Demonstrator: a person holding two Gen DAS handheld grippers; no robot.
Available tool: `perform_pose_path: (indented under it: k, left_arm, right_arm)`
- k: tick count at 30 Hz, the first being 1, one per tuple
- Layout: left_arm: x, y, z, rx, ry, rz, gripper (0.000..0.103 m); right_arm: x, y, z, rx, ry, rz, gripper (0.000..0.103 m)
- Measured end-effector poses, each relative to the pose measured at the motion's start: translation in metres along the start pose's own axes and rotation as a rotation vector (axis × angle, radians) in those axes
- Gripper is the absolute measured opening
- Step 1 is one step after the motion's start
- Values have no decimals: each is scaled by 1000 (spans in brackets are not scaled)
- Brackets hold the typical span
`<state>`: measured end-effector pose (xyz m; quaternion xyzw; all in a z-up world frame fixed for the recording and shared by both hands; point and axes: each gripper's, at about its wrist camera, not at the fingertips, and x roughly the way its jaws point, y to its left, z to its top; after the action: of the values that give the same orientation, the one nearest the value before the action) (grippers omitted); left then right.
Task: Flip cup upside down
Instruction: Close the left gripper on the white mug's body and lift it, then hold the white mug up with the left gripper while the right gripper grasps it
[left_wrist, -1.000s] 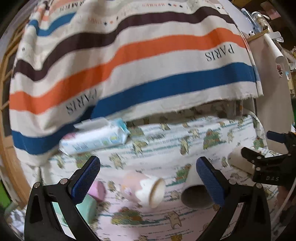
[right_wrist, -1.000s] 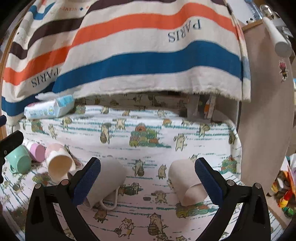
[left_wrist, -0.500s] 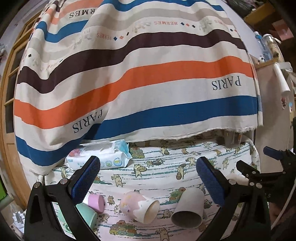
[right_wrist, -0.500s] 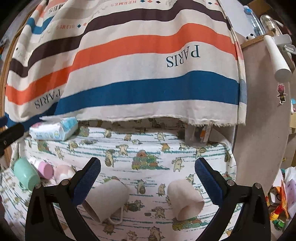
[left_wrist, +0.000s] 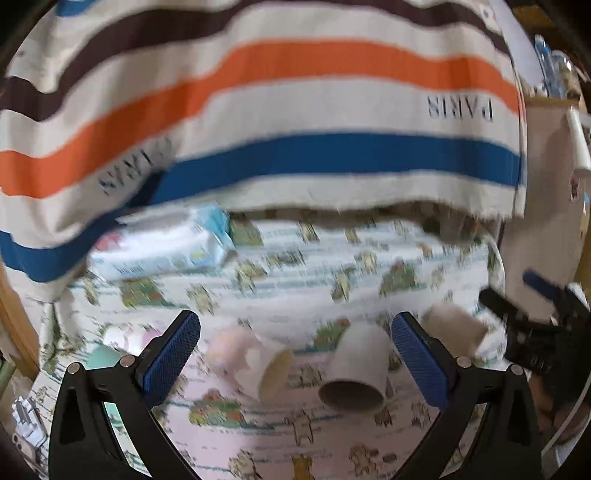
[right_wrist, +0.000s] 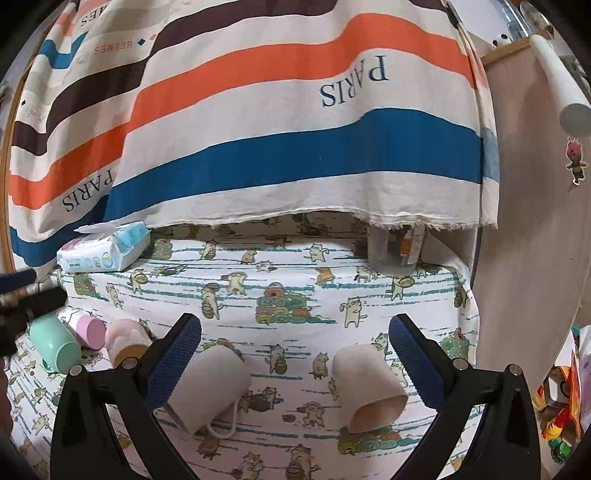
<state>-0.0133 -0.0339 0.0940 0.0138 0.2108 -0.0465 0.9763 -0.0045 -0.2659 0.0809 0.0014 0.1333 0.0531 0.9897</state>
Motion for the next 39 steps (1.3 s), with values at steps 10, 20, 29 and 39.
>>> perform_pose_path:
  k: [10, 20, 29, 39]
  left_arm:
    - [83, -28, -10, 70, 362, -142, 103]
    - [164, -48, -33, 36, 615, -208, 87]
    - [193, -64, -41, 91, 677, -184, 87]
    - [212, -72, -54, 92, 726, -191, 80]
  right_arm:
    - [42, -25, -2, 70, 79, 58, 102]
    - [71, -31, -26, 93, 190, 57, 102]
    - [77, -29, -33, 87, 224, 29, 102]
    - [81, -31, -36, 94, 238, 28, 102]
